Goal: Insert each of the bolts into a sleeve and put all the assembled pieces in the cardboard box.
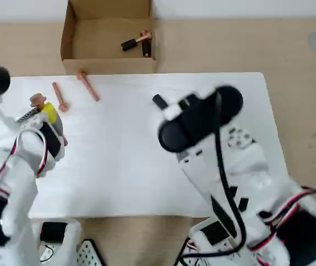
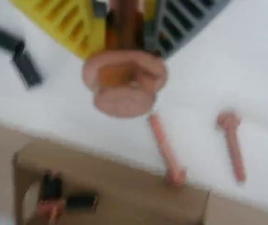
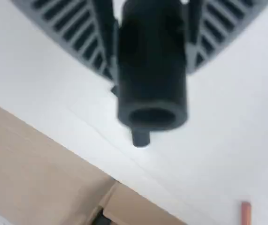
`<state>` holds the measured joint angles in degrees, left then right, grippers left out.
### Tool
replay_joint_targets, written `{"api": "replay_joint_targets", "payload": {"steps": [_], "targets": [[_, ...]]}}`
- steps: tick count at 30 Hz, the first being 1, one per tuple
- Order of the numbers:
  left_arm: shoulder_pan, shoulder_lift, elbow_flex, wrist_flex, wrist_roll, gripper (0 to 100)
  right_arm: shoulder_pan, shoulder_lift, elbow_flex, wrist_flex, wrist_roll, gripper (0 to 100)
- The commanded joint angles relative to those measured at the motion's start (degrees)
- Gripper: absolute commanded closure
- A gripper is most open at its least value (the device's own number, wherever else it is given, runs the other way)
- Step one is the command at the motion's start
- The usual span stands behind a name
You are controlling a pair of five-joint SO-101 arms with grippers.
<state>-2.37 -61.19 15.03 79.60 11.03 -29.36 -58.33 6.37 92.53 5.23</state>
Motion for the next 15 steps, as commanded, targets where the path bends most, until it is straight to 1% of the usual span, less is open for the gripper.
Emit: {"api": "replay_joint_targets", "payload": {"steps": [1, 3, 7, 11, 15], "targets": [[0.09, -7.6, 9.85, -11.16, -0.09, 99, -0.66, -8.4, 12.62, -7.56, -1.05, 98.7], [0.09, -11.82, 16.62, -16.35, 0.18, 99, -0.48, -13.23, 18.51, -11.69, -1.05, 98.7], [0.97, -19.74, 28.66, -23.74, 0.0, 99, -0.48, -22.37, 31.96, -22.59, -2.02, 98.7], [5.71, -26.24, 37.19, -28.75, 0.26, 99, -0.48, -31.25, 46.46, -34.73, -7.47, 98.7], [11.6, -29.23, 40.97, -32.35, 0.35, 99, -0.66, -38.64, 58.59, -45.36, -8.62, 98.7]]}}
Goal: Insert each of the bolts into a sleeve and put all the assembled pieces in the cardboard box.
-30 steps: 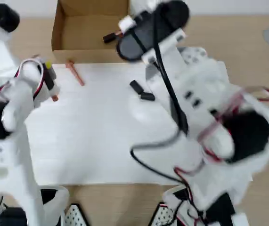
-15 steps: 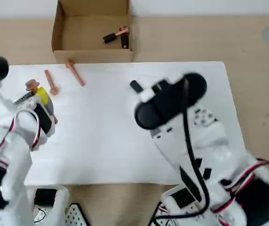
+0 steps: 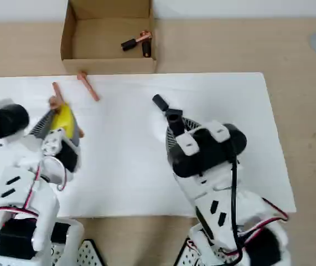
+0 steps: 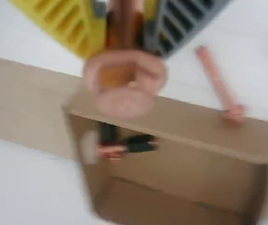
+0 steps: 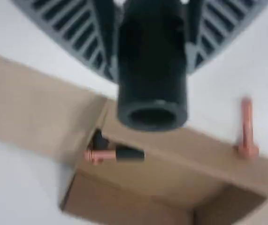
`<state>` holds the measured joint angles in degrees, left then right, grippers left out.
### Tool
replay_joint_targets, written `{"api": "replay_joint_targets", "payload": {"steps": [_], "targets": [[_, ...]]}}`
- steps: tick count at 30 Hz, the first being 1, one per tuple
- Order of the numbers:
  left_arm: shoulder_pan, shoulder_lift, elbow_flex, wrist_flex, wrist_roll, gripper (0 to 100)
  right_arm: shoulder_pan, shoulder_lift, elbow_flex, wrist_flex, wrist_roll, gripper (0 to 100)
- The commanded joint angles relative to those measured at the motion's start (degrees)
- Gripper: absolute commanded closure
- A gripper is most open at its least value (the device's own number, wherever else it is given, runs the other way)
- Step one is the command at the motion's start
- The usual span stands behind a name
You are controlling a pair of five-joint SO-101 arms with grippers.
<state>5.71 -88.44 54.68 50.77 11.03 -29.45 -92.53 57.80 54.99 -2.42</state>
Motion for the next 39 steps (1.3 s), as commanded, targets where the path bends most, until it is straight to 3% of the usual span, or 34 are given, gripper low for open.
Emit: {"api": "replay_joint_targets", "payload": {"steps": [1, 6, 9, 18, 39], "targets": [[4.75, -2.07, 1.85, -4.31, 0.35, 99, -0.57, -5.85, 9.8, -9.58, -0.97, 98.7], [8.26, -2.07, 2.11, -9.49, -0.09, 99, -0.75, -11.3, 20.44, -14.59, -1.76, 98.7], [8.79, -1.98, 2.29, -13.45, -0.09, 99, -1.27, -13.23, 25.27, -16.53, -6.59, 98.7], [17.76, -2.24, 3.87, -14.24, -2.81, 99, -13.76, -17.98, 38.64, -24.09, -7.82, 98.7], [20.57, -1.98, 8.62, -13.98, -4.22, 99, -15.08, -18.59, 38.9, -24.44, -8.0, 98.7]]}}
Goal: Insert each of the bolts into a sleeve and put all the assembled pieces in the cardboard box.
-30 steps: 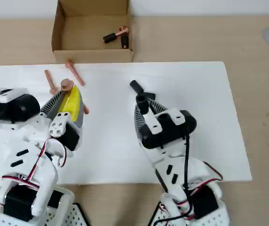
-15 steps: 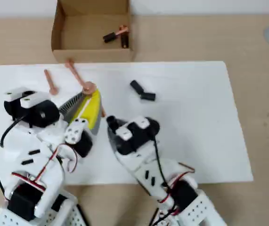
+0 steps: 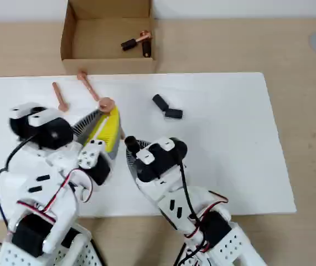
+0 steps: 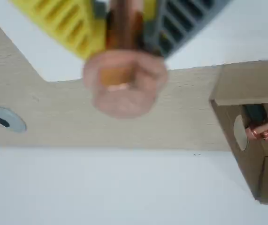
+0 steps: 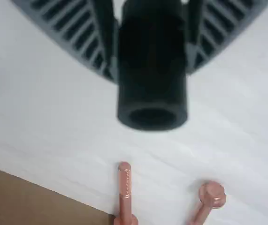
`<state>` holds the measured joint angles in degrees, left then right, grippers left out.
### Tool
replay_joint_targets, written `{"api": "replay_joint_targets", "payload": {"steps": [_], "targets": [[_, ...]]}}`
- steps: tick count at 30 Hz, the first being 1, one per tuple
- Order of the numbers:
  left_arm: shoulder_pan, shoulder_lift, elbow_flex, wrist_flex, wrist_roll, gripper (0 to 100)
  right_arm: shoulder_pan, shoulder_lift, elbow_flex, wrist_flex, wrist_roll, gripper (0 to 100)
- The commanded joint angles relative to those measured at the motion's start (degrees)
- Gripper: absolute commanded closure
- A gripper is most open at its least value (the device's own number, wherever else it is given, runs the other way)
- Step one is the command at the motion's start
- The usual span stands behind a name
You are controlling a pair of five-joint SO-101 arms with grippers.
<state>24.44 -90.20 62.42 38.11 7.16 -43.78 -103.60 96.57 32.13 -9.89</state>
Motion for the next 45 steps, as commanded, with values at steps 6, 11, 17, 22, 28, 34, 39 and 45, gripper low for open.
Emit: {"api": "replay_joint_targets", "payload": {"steps": [6, 11, 17, 22, 28, 34, 39, 45], "targets": [[4.92, -0.22, 4.57, -1.76, -0.26, 99, -0.75, -7.6, 0.13, -1.58, -0.53, 98.7], [4.66, -0.22, 5.1, -1.76, -0.26, 99, -0.75, -7.6, 0.13, -1.67, -0.53, 98.7], [4.57, -0.66, 4.48, -1.76, -2.37, 99, -0.75, -7.6, 0.13, -5.19, -1.49, 98.7], [0.18, -0.66, 1.67, -3.52, -6.59, 99, -0.75, -7.6, 0.13, -8.62, -1.49, 98.7], [-3.52, -0.66, 0.79, -9.85, -10.73, 99, -0.75, -7.6, 0.13, -8.62, -1.58, 98.7], [-1.93, -0.66, 1.32, -11.43, -10.46, 99, -0.75, -7.6, 0.13, -8.62, -1.58, 98.7], [2.11, -0.66, 2.99, -11.52, -10.46, 99, -0.75, -7.6, 0.13, -8.53, -3.43, 98.7], [3.25, -0.66, 5.27, -11.52, -10.64, 99, -0.75, -7.6, 0.13, -8.44, -4.04, 98.7]]}}
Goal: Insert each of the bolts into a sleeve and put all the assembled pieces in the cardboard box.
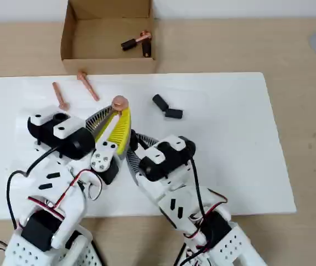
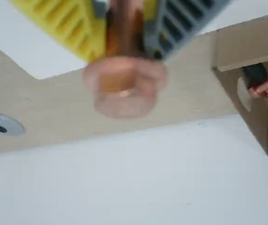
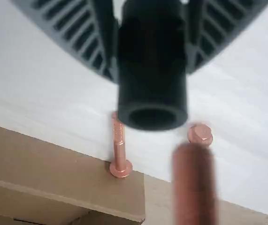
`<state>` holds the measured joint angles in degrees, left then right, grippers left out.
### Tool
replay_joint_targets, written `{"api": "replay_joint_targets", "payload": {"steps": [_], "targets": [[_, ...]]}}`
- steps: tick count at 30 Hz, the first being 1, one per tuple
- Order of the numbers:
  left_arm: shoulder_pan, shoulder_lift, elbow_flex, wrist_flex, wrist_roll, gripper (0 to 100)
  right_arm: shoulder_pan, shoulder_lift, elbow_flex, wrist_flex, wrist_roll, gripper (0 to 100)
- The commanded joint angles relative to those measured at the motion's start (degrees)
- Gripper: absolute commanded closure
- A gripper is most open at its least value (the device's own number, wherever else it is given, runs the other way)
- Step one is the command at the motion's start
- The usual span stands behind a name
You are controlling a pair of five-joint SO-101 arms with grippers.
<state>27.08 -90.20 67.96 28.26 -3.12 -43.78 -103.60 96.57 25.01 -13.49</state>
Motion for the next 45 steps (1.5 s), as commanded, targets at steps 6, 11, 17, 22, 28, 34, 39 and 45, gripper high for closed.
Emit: {"api": "replay_joint_targets", "payload": {"steps": [6, 11, 17, 22, 28, 34, 39, 45], "targets": [[0.44, -0.66, 0.0, -1.67, -0.44, 99, -0.75, -7.6, 0.13, -1.49, -0.44, 98.7], [0.53, -0.66, 0.0, -1.76, -0.53, 99, -0.75, -7.6, 0.13, -4.22, -0.44, 98.7], [0.09, -0.75, -0.18, -1.93, -0.53, 99, -0.66, -7.6, 0.13, -6.59, -0.44, 98.7], [0.0, -0.75, 0.0, -5.98, -0.62, 99, -0.66, -7.6, 0.13, -6.51, -0.44, 98.7], [0.18, -0.66, 3.78, -8.62, -4.13, 99, -0.66, -7.6, 0.13, -6.51, -0.35, 98.7], [0.53, -0.75, 7.65, -15.03, -7.91, 99, -0.66, -7.6, 0.13, -6.51, -0.35, 98.7], [0.44, -0.75, 8.09, -15.82, -8.18, 99, -0.66, -7.6, 0.13, -6.51, -0.35, 98.7], [0.35, -0.75, 8.09, -15.56, -7.91, 99, -0.66, -7.6, 0.13, -6.59, -0.35, 98.7]]}}
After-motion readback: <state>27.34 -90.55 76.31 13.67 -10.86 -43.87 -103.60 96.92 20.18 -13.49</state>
